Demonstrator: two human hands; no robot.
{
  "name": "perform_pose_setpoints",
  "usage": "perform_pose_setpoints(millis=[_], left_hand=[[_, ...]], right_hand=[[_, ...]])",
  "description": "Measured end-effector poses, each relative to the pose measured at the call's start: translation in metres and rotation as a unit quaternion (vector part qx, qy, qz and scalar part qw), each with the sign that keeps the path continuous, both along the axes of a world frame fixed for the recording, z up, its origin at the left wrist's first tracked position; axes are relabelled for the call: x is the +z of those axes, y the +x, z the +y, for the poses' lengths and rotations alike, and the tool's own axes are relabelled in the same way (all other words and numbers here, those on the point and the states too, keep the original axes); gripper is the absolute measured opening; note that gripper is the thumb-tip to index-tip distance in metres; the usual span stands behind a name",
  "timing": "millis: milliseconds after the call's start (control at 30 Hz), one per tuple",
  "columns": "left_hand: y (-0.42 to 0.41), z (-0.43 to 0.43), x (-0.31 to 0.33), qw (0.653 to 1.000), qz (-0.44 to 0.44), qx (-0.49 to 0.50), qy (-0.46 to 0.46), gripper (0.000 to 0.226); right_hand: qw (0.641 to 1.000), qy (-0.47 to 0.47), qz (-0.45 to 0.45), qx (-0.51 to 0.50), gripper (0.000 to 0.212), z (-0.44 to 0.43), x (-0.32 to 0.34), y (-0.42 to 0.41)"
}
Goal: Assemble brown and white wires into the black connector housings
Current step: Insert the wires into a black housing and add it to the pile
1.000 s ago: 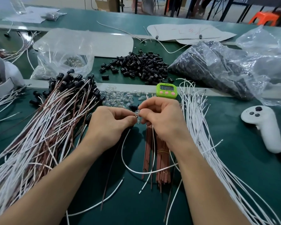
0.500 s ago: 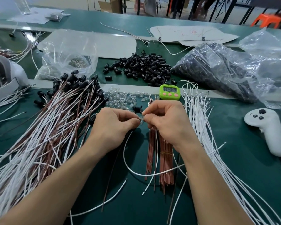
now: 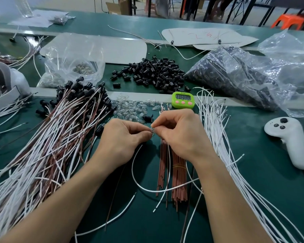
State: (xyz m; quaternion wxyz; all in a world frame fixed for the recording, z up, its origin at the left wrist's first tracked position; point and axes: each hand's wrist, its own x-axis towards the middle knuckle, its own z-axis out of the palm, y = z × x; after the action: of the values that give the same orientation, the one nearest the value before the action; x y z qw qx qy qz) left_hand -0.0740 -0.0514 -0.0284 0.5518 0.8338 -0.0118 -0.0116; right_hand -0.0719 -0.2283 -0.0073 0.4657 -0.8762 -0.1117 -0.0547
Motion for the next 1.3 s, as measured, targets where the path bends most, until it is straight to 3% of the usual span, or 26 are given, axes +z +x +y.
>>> perform_pose_setpoints(millis=[500, 1100, 1300], left_hand=[[-0.0023, -0.0029, -0.0009, 0.999, -0.018, 0.004, -0.040, 0.027], [0.0004, -0.0035, -0.0065, 0.991, 0.005, 0.067, -0.113, 0.012], [0.0002, -0.0031, -0.0059, 0.991, 0.017, 0.049, -0.124, 0.011]], right_hand=[[1.000, 0.023, 0.003, 0.016, 0.015, -0.0020, 0.0006, 0.0040], [0.988, 0.141, 0.051, 0.020, 0.019, -0.0031, -0.0055, 0.0089], [0.992, 0.121, 0.041, 0.021, 0.019, -0.0019, -0.0048, 0.0078]])
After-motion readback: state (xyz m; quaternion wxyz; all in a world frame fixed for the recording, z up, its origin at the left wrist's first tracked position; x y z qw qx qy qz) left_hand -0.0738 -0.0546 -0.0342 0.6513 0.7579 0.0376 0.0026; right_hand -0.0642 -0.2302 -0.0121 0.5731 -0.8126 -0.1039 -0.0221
